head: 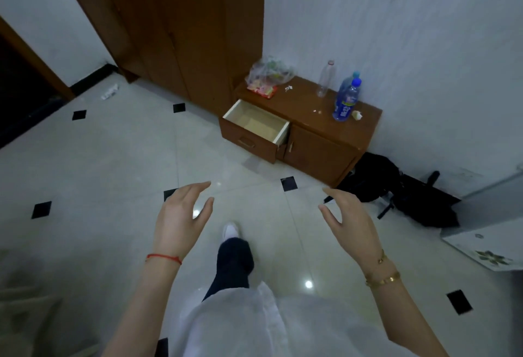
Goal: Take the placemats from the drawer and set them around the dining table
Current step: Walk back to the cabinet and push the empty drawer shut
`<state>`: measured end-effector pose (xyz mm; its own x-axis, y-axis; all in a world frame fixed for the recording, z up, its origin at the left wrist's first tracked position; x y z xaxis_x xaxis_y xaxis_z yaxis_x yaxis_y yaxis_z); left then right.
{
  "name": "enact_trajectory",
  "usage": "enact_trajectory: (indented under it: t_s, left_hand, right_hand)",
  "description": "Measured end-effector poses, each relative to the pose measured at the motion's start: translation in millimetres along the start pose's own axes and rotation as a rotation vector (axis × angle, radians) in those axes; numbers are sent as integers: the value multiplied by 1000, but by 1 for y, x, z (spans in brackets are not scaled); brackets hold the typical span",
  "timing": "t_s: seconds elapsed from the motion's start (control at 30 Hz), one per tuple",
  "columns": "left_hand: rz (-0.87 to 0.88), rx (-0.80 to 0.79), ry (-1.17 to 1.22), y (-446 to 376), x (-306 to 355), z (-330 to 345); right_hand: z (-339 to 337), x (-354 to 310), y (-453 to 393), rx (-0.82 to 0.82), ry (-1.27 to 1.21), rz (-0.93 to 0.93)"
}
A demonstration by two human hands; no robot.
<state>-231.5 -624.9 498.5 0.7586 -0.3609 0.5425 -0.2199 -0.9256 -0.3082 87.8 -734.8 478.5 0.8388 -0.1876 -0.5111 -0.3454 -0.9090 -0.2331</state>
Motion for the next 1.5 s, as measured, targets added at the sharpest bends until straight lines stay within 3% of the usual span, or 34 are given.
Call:
enact_trajectory:
  t_s: [0.4, 0.7, 1.17, 1.5]
  left_hand:
    - [141, -27, -19, -254, -96, 25]
    - [285, -100, 33, -408, -121, 61]
    - [401, -225, 131, -530, -114, 173]
    - [466, -350, 104, -558, -149, 256]
  right_hand:
    - [106, -58, -226, 39, -62, 27]
    - [146, -74, -330, 83, -71, 149]
    - [189, -26, -439, 117, -12, 241]
    - [257, 15, -456, 115, 52, 329]
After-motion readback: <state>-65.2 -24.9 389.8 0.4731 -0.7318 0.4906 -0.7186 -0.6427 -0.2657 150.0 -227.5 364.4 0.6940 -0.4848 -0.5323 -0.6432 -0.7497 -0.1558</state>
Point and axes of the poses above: each hand's wrist, its own y-axis away from the middle knuckle, its own z-axis out of the palm, x = y × z, the point moved 6 cm from there along -y, towards the middle knuckle, and after that the axes turned 8 degrees about x, right-handed, at the moved point
